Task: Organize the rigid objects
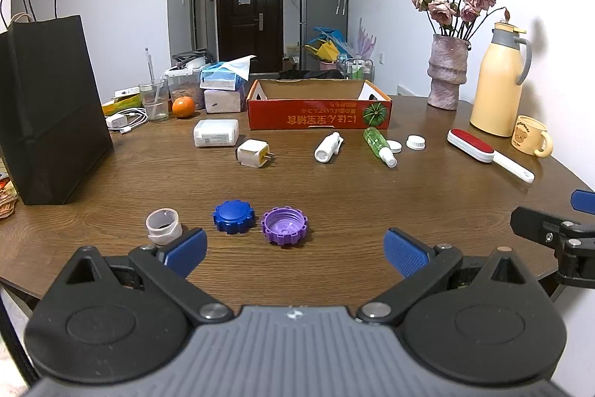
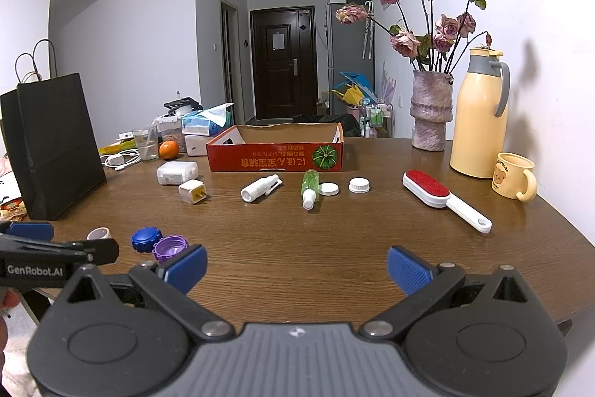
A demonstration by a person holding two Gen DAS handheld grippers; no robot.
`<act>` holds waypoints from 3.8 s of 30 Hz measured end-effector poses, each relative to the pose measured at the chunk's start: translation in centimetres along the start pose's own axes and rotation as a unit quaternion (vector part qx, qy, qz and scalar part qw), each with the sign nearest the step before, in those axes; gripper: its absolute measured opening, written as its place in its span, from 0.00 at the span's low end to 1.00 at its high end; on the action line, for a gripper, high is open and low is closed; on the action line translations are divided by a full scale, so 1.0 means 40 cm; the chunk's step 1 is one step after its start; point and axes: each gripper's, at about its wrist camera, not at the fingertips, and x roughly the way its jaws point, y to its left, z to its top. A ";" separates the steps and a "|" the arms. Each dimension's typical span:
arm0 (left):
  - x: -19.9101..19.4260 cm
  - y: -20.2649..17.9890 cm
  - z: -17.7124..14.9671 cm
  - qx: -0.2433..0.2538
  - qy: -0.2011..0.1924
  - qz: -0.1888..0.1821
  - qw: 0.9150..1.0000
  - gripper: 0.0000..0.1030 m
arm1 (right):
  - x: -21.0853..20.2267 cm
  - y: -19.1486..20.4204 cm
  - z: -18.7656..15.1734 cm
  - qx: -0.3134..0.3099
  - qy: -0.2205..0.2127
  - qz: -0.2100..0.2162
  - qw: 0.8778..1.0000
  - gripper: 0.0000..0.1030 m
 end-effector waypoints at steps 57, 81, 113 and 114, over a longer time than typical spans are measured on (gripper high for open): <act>0.132 0.078 0.008 -0.018 0.024 0.025 0.999 1.00 | 0.128 0.001 0.012 0.002 0.020 0.023 1.000 1.00; 0.254 0.192 -0.012 -0.036 0.063 0.053 0.996 1.00 | 0.303 0.129 0.020 -0.051 0.067 0.093 0.992 1.00; 0.400 0.374 -0.041 -0.063 0.109 0.084 0.988 1.00 | 0.535 0.341 -0.014 -0.105 0.130 0.142 0.976 0.92; 0.404 0.378 -0.041 -0.064 0.111 0.083 0.988 1.00 | 0.541 0.345 -0.015 -0.108 0.133 0.143 0.975 0.89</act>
